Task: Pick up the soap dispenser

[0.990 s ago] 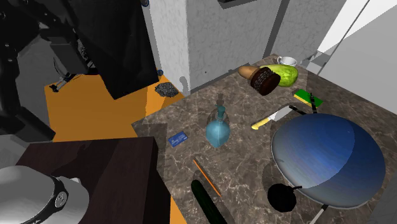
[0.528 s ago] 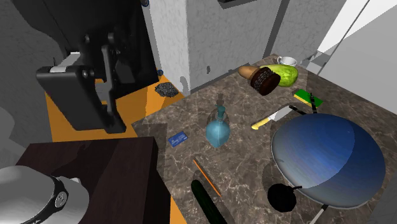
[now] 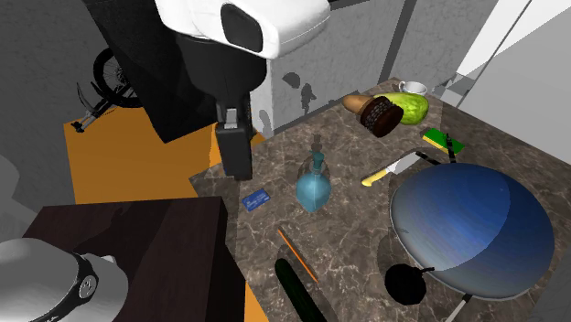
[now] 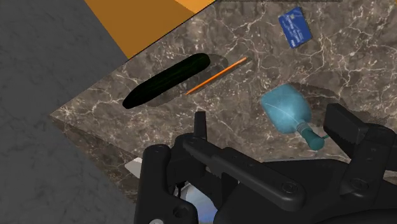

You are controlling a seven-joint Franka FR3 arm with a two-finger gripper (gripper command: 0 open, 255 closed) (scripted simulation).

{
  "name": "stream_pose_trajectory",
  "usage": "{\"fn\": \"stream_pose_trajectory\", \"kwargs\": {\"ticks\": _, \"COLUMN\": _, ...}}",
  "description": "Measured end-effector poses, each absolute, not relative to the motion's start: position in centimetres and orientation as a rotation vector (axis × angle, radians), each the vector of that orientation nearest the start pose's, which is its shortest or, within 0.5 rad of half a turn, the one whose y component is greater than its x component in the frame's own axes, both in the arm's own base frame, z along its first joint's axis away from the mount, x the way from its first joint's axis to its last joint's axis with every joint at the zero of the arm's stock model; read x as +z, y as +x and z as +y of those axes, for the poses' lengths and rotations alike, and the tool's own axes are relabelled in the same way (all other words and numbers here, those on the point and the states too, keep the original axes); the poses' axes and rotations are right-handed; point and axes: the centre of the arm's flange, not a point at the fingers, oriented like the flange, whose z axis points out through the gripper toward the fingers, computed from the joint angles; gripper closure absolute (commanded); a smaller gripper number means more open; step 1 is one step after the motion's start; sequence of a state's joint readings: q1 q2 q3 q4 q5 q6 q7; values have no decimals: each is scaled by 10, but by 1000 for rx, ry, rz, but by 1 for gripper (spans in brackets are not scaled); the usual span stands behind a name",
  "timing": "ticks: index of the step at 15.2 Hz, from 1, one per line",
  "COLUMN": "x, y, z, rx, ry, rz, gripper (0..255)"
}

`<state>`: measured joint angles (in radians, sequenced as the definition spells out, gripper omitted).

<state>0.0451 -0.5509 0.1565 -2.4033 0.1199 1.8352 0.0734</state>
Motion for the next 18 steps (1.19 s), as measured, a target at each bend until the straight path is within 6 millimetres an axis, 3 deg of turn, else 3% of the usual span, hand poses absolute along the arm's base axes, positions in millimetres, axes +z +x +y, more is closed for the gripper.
{"fn": "stream_pose_trajectory", "kwargs": {"ticks": 18, "x": 354, "y": 494, "z": 221, "rx": 4, "ry": -3099, "rz": -183, "gripper": 0}}
